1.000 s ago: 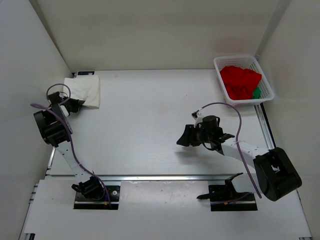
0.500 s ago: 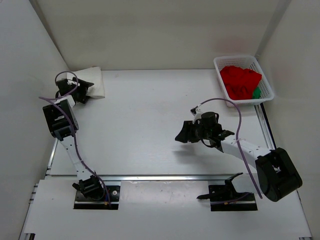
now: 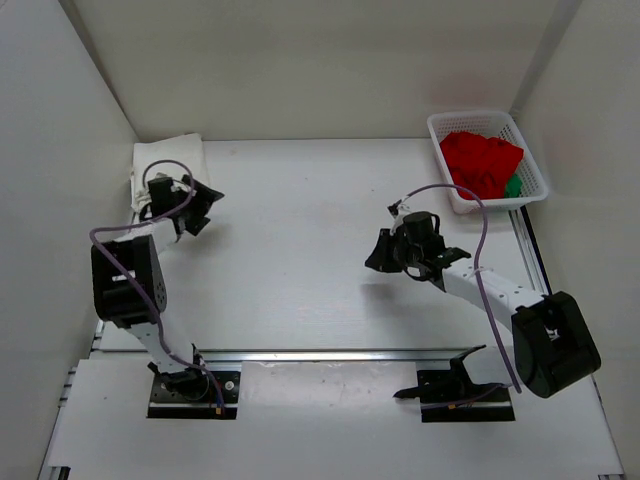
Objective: Fold and stack the t-shirts
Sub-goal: Put the neatly folded tshirt into the corner of the board with the left arm, then grab crumpled tshirt from bin with the right arm
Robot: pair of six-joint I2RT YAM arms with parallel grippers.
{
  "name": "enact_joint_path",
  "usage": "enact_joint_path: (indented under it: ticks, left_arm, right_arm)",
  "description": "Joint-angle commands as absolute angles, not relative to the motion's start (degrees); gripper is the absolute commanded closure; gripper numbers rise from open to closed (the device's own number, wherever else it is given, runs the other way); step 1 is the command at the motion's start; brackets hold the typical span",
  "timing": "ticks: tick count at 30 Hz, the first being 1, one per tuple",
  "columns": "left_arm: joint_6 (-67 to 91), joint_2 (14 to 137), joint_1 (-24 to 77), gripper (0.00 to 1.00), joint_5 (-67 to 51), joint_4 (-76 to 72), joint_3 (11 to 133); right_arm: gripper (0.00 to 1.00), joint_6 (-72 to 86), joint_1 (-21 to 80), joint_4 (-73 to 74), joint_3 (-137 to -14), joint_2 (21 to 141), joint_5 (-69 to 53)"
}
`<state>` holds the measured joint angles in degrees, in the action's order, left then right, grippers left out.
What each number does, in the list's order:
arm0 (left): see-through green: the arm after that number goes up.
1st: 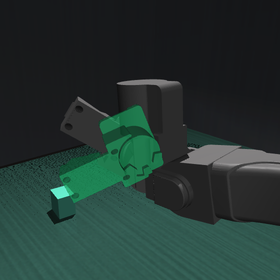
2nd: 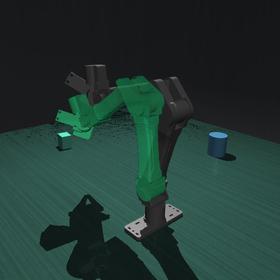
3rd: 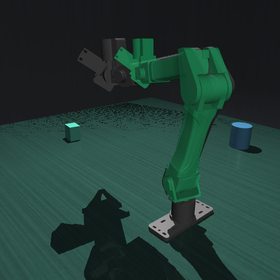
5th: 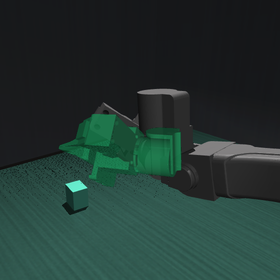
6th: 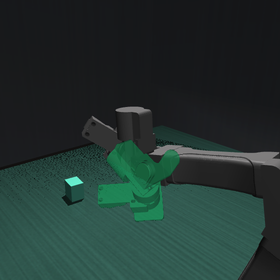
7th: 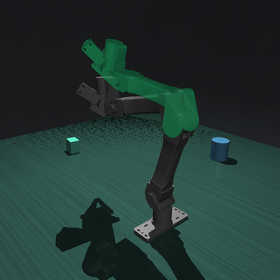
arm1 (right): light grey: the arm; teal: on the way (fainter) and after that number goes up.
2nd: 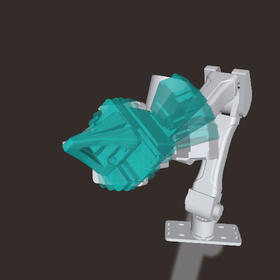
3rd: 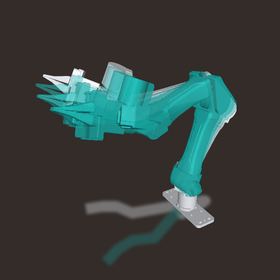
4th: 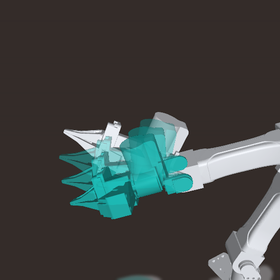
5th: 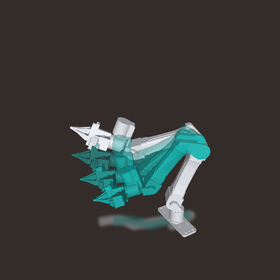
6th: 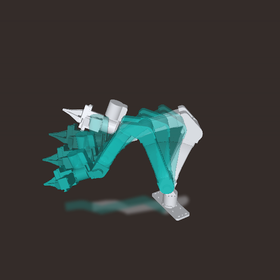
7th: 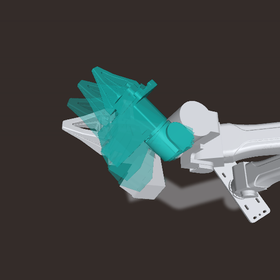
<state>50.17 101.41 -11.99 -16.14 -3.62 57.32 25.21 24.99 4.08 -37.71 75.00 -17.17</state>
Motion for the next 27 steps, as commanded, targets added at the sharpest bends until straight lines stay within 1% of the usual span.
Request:
enact_joint_path:
  ticks: [1, 2, 3, 4, 5, 7, 8, 10, 12, 14, 16, 17, 18, 19, 21, 22, 24, 25, 27]
  left_arm:
    - [46.7, 92.1, -1.1, 0.04, -14.7, -5.2, 53.8]
    - [45.1, 90.8, 1.2, 0.09, -14.9, -4.6, 53.1]
    - [44.1, 87.9, 5.7, 0.17, -14.5, -5.2, 51.0]
    - [43.3, 84.8, 10.8, 0.22, -13.5, -5.6, 48.8]
    - [42.1, 82.2, 13.2, 0.31, -12.6, -4.9, 46.4]
    - [40.6, 78.2, 23.2, 0.40, -10.5, -5.8, 42.3]
    - [40.0, 76.5, 27.1, 0.47, -9.2, -5.8, 40.0]
    - [39.5, 73.8, 31.4, 0.51, -7.7, -7.5, 35.3]
    - [40.1, 71.6, 33.4, 0.55, -7.9, -9.3, 31.0]
    - [40.0, 70.5, 33.8, 0.54, -9.0, -10.3, 27.3]
    - [39.1, 70.4, 34.2, 0.56, -9.2, -9.2, 26.4]
    - [38.9, 70.4, 34.5, 0.55, -9.8, -9.7, 26.4]
    - [39.2, 70.2, 34.7, 0.54, -10.2, -10.0, 26.1]
    - [39.0, 70.7, 36.5, 0.54, -10.4, -10.5, 26.5]
    - [38.1, 71.4, 38.7, 0.51, -10.2, -10.5, 27.7]
    - [38.0, 71.6, 40.2, 0.51, -10.3, -11.0, 27.9]
    - [38.6, 72.2, 41.6, 0.51, -11.9, -13.3, 27.9]
    - [38.9, 72.8, 42.9, 0.50, -12.6, -14.4, 27.8]
    - [39.8, 73.3, 44.0, 0.48, -15.3, -17.3, 27.4]
  right_arm:
    - [0.93, 24.2, 22.2, 3.2, -42.1, 74.5, -18.3]
    - [0.93, 24.9, 20.9, 3.3, -42.5, 74.0, -18.6]
    - [0.93, 24.4, 20.5, 2.9, -42.1, 72.3, -20.3]
    - [0.90, 24.3, 19.7, 1.2, -41.7, 70.6, -20.3]
    - [0.87, 23.8, 19.9, 1.1, -41.1, 69.2, -19.3]
    - [0.87, 22.2, 20.0, 4.1, -41.7, 68.8, -15.8]
    - [0.87, 21.8, 20.2, 5.8, -42.7, 69.2, -15.3]
    - [0.88, 21.1, 20.1, 8.3, -45.0, 70.0, -12.1]
    - [0.88, 20.8, 20.5, 9.8, -46.3, 70.8, -8.1]
    - [0.86, 20.7, 20.5, 10.9, -48.2, 71.5, -3.6]
    - [0.85, 19.8, 18.9, 12.7, -51.0, 73.8, -2.2]
    - [0.85, 19.3, 18.6, 14.7, -52.5, 74.5, -0.9]
    - [0.87, 17.2, 18.7, 17.5, -56.8, 75.5, 2.6]
    - [0.88, 16.6, 19.2, 18.5, -58.2, 76.8, 4.4]
    - [0.86, 15.0, 19.2, 21.2, -61.6, 78.1, 9.0]
    - [0.85, 14.8, 17.5, 21.5, -63.1, 78.4, 8.4]
    - [0.81, 15.9, 11.7, 21.3, -65.8, 79.4, 0.6]
    - [0.77, 16.5, 7.7, 21.6, -66.7, 80.4, -1.3]
    - [0.73, 15.5, 3.4, 22.8, -71.7, 82.8, -0.6]
